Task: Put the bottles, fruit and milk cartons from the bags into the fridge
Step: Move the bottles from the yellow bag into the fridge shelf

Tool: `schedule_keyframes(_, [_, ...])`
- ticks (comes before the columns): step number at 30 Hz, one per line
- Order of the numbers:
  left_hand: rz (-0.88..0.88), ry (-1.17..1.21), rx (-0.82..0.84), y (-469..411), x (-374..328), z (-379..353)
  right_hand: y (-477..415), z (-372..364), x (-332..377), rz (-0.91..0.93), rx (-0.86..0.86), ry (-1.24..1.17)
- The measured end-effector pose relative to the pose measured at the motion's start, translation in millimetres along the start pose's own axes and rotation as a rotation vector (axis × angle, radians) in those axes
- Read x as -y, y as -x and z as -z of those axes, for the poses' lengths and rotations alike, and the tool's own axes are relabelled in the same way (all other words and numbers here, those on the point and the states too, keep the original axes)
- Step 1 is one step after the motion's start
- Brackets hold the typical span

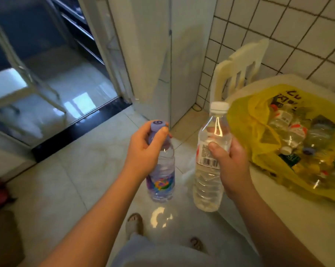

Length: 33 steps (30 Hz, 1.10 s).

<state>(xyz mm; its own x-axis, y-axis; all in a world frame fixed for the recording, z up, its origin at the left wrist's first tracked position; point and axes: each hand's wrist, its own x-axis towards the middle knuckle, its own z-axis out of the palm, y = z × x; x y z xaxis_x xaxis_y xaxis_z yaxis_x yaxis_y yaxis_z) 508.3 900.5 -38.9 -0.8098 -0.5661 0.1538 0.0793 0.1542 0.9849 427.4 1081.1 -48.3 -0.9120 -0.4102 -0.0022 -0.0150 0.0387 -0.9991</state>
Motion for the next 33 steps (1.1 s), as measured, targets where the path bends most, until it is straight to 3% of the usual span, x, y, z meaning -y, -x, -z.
schedule_keyframes(7, [-0.044, -0.072, -0.144, -24.3, 19.4, 156.9, -25.8, -164.3, 2.6, 0.037, 0.169, -0.009])
schedule_keyframes(19, [-0.074, -0.194, -0.379, -68.7, 50.2, 427.6, -70.4, -463.3, 21.9, 0.075, 0.266, -0.004])
schedule_keyframes(28, [-0.047, -0.159, -0.51, -158.9, 74.4, 518.5, -150.0, -575.4, 22.5, 0.1, 0.362, 0.017])
schedule_keyframes(33, [-0.078, -0.233, -0.495, -243.5, 87.2, 542.6, -234.8, -622.7, 23.4, 0.135, 0.37, 0.002])
